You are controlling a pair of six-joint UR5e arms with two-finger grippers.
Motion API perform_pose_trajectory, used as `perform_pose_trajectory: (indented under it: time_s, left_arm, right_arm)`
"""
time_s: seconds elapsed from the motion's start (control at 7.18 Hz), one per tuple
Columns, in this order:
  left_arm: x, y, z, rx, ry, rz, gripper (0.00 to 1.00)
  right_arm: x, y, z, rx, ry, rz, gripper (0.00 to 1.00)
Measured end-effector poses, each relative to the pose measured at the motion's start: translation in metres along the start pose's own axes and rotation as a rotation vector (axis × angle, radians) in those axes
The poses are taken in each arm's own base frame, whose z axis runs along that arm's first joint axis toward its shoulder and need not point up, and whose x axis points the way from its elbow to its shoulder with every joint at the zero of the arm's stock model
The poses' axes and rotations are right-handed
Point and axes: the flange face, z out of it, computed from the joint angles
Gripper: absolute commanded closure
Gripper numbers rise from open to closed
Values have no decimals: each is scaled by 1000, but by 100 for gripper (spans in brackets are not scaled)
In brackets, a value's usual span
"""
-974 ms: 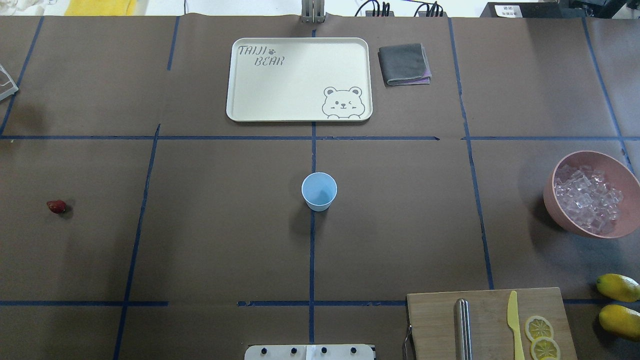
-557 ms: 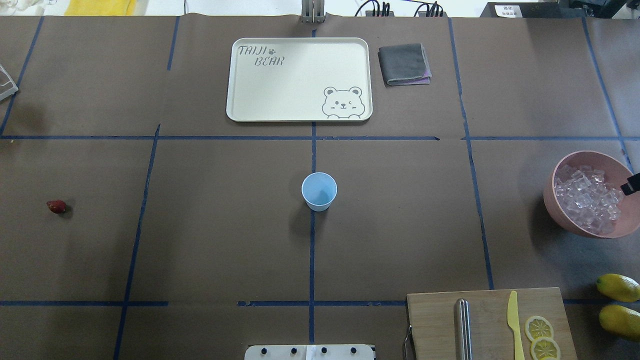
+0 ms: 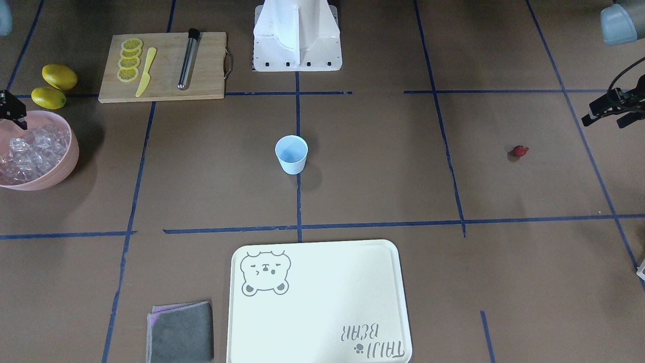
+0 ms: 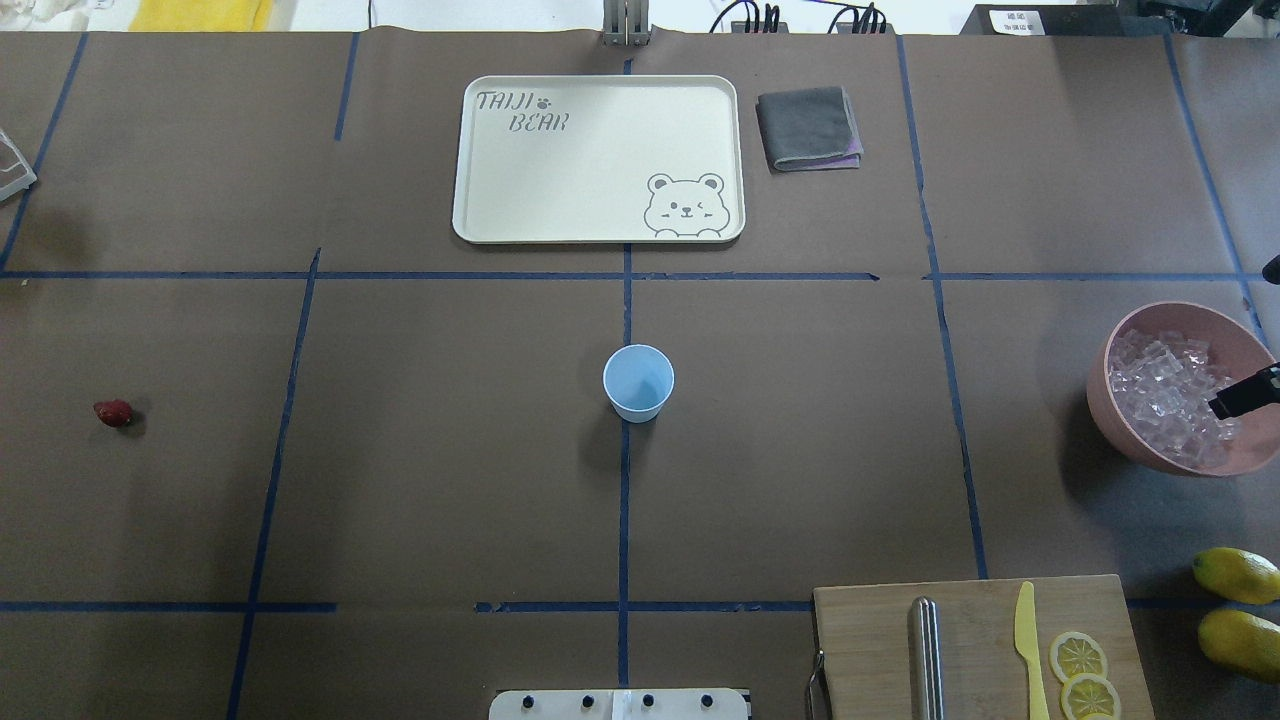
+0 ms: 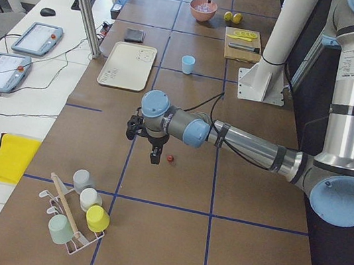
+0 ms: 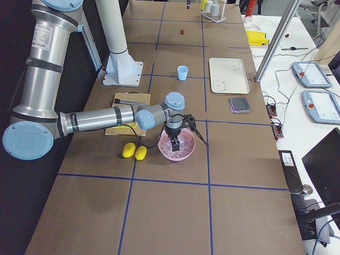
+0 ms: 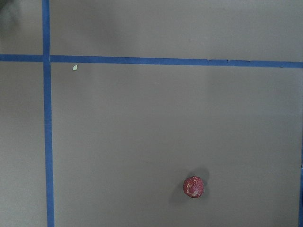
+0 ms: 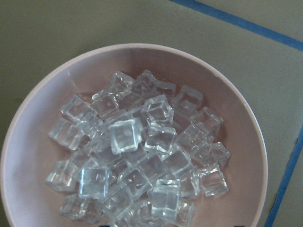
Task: Put ice and strawberries in cup
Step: 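Lower the right gripper into the pink bowl and grasp ice cubes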
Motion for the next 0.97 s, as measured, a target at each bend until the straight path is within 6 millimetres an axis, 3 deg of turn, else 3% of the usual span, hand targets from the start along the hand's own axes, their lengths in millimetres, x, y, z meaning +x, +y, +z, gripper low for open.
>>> perform_pose_trajectory:
  time_s: [0.42, 0.7, 0.97]
  left_arm:
    - [-1, 0, 1, -1, -1, -1, 0]
    - [-1, 0, 1, -2, -1, -1, 0]
    - [-1, 0, 1, -2, -1, -1, 0]
  right_arm:
    - [-6, -2, 16, -21, 30, -24, 21]
    - [-6, -4, 19, -24, 34, -28, 32]
    - [-6, -6, 22, -26, 37, -28, 32]
